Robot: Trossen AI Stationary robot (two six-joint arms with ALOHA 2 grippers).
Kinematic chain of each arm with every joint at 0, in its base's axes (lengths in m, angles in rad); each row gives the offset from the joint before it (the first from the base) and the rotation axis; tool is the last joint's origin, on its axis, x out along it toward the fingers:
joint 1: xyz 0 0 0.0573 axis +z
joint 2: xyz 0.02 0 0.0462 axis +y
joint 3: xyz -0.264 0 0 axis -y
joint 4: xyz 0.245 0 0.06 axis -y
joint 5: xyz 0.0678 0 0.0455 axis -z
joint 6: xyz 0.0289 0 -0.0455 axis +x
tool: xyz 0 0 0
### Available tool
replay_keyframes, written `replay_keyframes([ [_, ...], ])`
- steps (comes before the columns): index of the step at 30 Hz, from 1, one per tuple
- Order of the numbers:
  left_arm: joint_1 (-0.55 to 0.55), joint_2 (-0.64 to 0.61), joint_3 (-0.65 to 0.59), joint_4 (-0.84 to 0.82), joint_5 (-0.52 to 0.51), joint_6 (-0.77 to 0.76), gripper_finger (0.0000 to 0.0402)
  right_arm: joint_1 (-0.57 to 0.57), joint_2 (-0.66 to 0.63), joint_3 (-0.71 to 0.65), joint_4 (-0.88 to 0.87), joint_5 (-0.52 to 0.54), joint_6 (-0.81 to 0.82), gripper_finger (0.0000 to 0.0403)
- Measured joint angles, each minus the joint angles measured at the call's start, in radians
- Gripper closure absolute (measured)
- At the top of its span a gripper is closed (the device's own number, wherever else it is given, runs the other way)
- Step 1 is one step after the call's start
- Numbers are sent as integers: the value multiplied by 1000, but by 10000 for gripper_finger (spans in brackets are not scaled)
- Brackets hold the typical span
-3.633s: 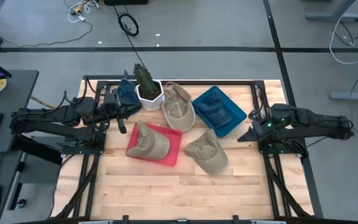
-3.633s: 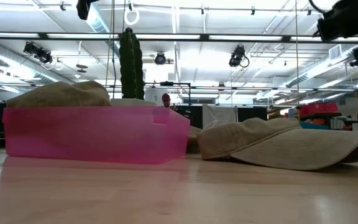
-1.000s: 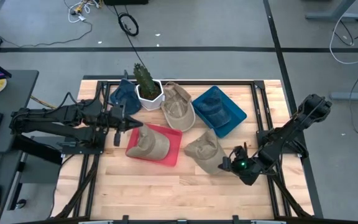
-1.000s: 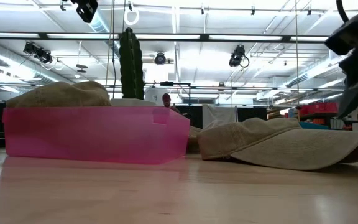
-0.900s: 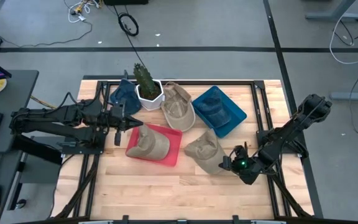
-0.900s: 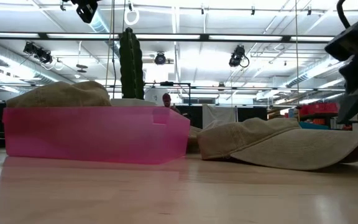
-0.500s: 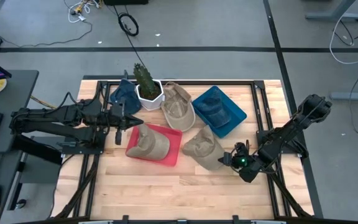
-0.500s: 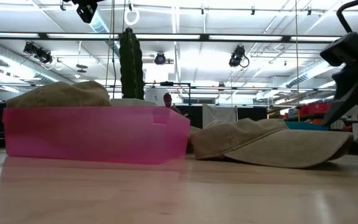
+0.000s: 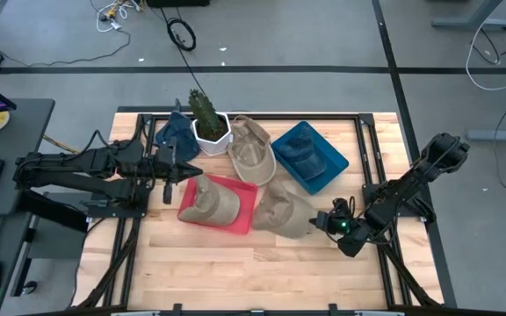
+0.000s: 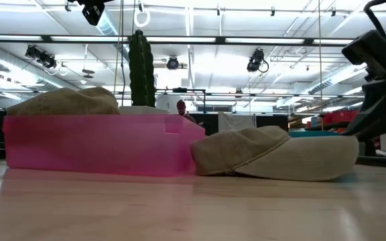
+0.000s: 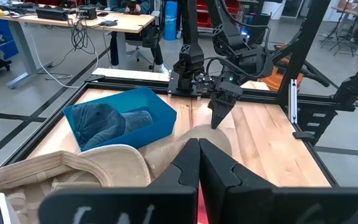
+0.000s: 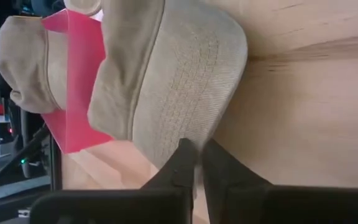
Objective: Pick & Place hat
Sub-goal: Put the bottom brown cap into the red bin
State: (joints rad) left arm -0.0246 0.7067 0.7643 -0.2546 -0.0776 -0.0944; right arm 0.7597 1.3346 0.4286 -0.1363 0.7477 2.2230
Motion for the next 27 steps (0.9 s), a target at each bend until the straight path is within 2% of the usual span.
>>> replay_keyframes([
  [6,0,0,0,0,0,-8,397,14,-9,9,-1,-21,-8,398],
  [13,0,0,-1,0,-5,-26,397,27,-81,59,-35,-31,-94,402],
  [27,0,0,-1,15,-7,-32,397,27,-316,263,-319,-21,-398,403],
])
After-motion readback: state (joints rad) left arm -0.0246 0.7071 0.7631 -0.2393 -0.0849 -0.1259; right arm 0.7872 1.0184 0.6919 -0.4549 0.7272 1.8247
